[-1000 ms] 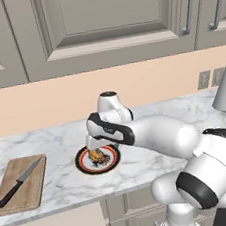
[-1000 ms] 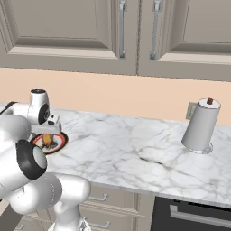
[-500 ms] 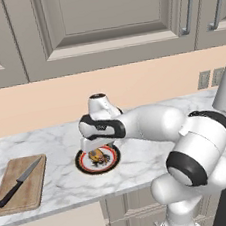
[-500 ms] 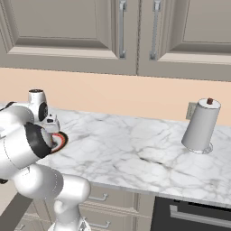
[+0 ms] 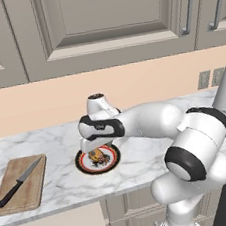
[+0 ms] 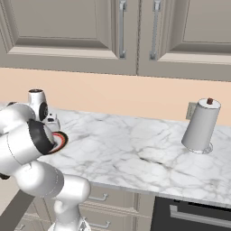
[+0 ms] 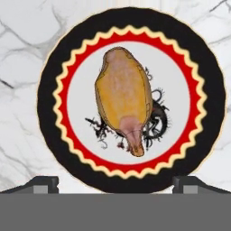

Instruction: Pick up the knife from the drawer and place it on the cutting board. Then place the meat from the plate to the cutting board.

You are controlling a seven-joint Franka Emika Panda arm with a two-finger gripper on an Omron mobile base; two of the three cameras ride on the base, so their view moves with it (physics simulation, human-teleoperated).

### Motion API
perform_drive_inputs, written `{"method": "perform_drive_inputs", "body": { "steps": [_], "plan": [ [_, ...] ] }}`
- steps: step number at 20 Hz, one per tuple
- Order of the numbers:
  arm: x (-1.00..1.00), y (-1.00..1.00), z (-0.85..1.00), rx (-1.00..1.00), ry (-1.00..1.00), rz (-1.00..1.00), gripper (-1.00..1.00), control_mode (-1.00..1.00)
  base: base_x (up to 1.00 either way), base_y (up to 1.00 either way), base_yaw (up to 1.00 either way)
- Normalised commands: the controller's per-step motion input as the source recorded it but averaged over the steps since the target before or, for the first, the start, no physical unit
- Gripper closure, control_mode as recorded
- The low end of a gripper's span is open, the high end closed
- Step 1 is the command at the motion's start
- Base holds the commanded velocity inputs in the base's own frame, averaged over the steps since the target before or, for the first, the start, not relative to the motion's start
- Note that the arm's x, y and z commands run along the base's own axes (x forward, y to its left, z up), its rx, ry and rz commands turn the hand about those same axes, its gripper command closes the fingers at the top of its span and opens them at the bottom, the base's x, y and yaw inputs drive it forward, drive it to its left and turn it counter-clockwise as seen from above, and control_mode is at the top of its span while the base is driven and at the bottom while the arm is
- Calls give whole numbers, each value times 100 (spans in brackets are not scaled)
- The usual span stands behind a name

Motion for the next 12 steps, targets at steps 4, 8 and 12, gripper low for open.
{"method": "perform_drive_inputs", "body": {
  "steps": [4,8,12],
  "plan": [
    [7,0,-15,0,-5,2,-100,-100,0,0,0],
    [5,-1,-17,0,-5,2,-100,-100,0,0,0],
    [17,0,-12,0,-6,3,-100,-100,0,0,0]
  ]
}}
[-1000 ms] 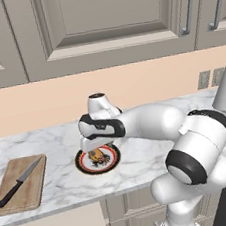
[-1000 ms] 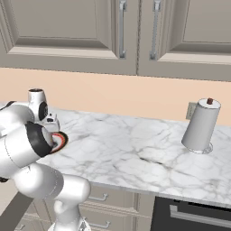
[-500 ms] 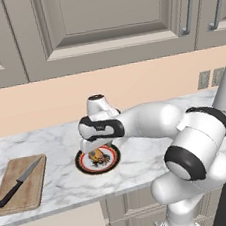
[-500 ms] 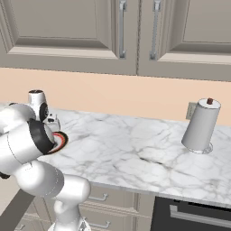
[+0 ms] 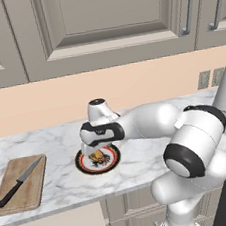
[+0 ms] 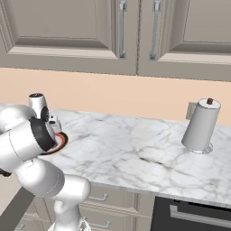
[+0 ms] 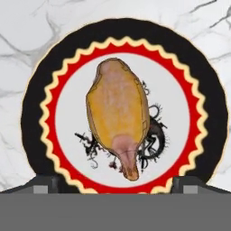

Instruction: Pick up the knife from the drawer and place it on the cutting board. Then place the meat from the plate to the cutting board.

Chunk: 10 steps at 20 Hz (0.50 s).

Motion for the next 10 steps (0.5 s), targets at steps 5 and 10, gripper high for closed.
{"method": "perform_drive_inputs", "body": {
  "steps": [5,10],
  "plan": [
    [20,0,-12,0,-5,4,-100,-100,0,0,0],
    [7,4,-12,-1,-2,3,-100,-100,0,0,0]
  ]
}}
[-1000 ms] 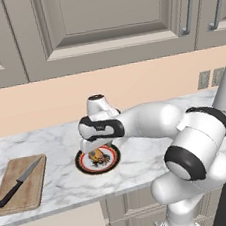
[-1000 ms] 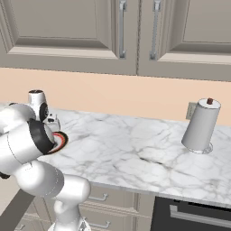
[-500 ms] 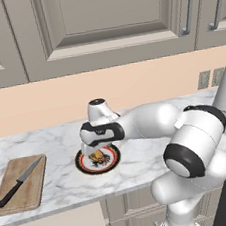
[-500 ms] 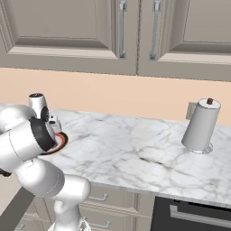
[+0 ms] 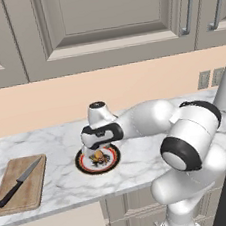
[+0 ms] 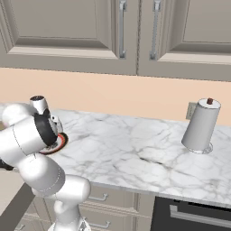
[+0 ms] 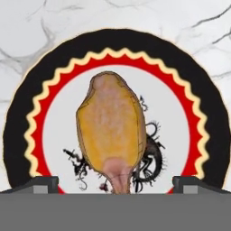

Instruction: Pick up the knife from the drawer and place it on the cutting board. Then place the meat from the plate to the cutting board.

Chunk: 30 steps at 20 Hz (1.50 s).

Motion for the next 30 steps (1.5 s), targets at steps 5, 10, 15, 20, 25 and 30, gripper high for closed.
{"method": "perform_drive_inputs", "body": {
  "steps": [5,10,15,20,25,30],
  "plan": [
    [6,10,-15,-2,0,1,-100,-100,0,0,0],
    [17,7,-11,-1,0,2,-100,-100,0,0,0],
    [26,1,-15,-1,0,4,-100,-100,0,0,0],
    [14,6,-19,-1,0,4,-100,-100,0,0,0],
    [1,9,-20,0,0,3,-100,-100,0,0,0],
    [0,5,-25,-2,0,0,100,-100,0,0,0]
  ]
}}
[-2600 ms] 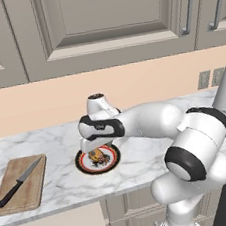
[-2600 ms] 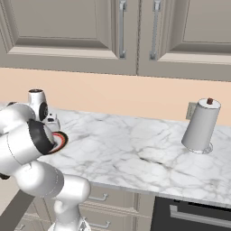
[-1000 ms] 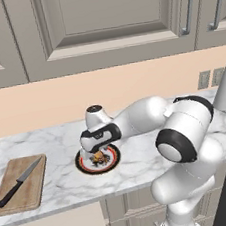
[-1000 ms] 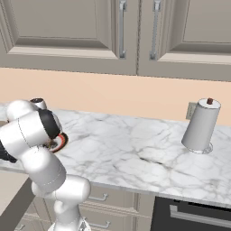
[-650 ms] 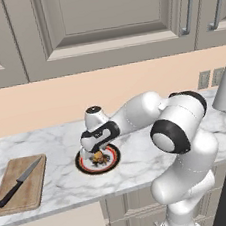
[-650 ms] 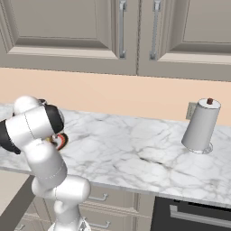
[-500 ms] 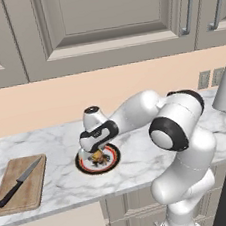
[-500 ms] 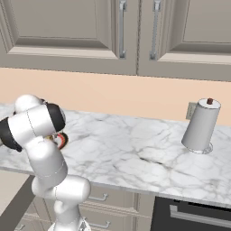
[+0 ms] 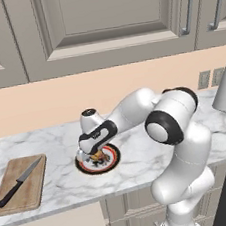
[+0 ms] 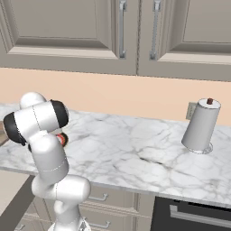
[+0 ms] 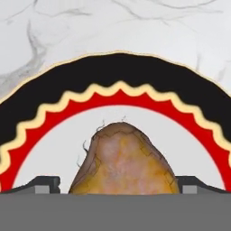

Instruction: Pick up the knife from the drawer and place it on the cutting board. Then place the meat from the plate to the cutting board.

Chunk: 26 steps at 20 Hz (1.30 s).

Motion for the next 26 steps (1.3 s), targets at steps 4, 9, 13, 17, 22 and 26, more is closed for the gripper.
{"method": "perform_drive_inputs", "body": {
  "steps": [4,9,13,17,22,26],
  "plan": [
    [0,8,-21,-5,1,0,100,-100,0,0,0],
    [-8,0,1,0,0,0,100,-100,0,0,0],
    [-33,1,61,0,-6,0,100,-100,0,0,0],
    [-21,33,56,0,-2,0,100,-100,0,0,0],
    [-30,57,15,0,0,3,100,-100,0,0,0],
    [-29,72,1,0,1,9,100,-100,0,0,0]
  ]
}}
